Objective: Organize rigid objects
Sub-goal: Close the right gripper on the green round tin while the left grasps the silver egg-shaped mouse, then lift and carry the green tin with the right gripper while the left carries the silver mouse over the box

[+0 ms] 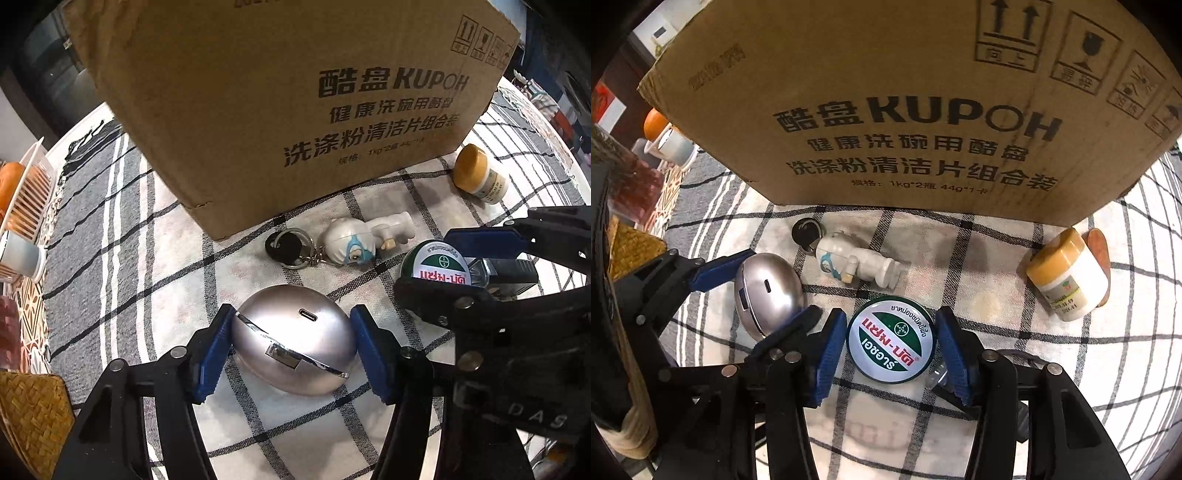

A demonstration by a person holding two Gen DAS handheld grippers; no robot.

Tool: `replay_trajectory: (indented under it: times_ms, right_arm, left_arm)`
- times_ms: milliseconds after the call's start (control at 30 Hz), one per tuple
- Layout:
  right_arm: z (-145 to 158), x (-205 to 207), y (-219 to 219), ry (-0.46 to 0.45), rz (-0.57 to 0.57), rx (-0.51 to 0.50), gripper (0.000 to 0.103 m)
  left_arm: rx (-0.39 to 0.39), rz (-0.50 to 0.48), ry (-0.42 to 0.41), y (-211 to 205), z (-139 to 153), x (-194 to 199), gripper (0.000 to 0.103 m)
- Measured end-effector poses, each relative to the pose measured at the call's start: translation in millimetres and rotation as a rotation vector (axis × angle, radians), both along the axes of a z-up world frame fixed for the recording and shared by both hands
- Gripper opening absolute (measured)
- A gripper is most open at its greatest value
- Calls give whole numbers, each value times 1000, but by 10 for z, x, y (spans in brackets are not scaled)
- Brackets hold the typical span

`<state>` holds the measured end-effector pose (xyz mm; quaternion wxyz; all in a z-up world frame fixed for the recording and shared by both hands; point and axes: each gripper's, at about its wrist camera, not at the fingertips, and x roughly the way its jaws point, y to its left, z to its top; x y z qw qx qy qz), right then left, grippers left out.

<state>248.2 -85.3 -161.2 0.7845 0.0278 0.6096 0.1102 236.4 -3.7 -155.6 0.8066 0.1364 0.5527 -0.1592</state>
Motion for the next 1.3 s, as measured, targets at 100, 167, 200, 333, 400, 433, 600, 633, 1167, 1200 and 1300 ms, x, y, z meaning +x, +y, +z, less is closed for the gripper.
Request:
replay_trajectory:
  times_ms: [100,167,200,333,400,433,600,633,1167,1200,1300]
  right_arm:
    - [14,-48,-51,-9,-5,7,51]
    - [17,-73,-63,-11,-10,19,51]
    - [18,-82,-66,-12,-13,24,51]
    - [66,-157,-184,-27,-24,30,51]
    - [91,-181,-231,-35,-34,37,51]
    - [102,-188,-252,-38,-39,43,51]
    - [184,-212,-313,-63,-57,62,51]
    - [202,-214,-318,-67,-60,69,51]
    - [752,-343,-429,-222,-95,93,51]
    - [785,-346,-419,-231,-95,92,51]
    - [927,-383,-439,-268,-99,95,51]
  left_arm:
    - [-9,13,-4,81,31,-69,63]
    - [-16,31,-7,119,58,-100,63]
    - [-23,41,-9,146,72,-117,63]
    - [-44,92,-14,265,113,-181,63]
    - [-66,121,-16,334,140,-207,63]
    - [-75,133,-18,382,152,-227,63]
    - [-102,171,-44,353,263,-258,63]
    - [-109,176,-48,345,286,-278,63]
    - [-170,213,-183,400,843,-348,63]
    - [-175,214,-192,402,881,-355,63]
    - [-182,219,-223,396,989,-382,63]
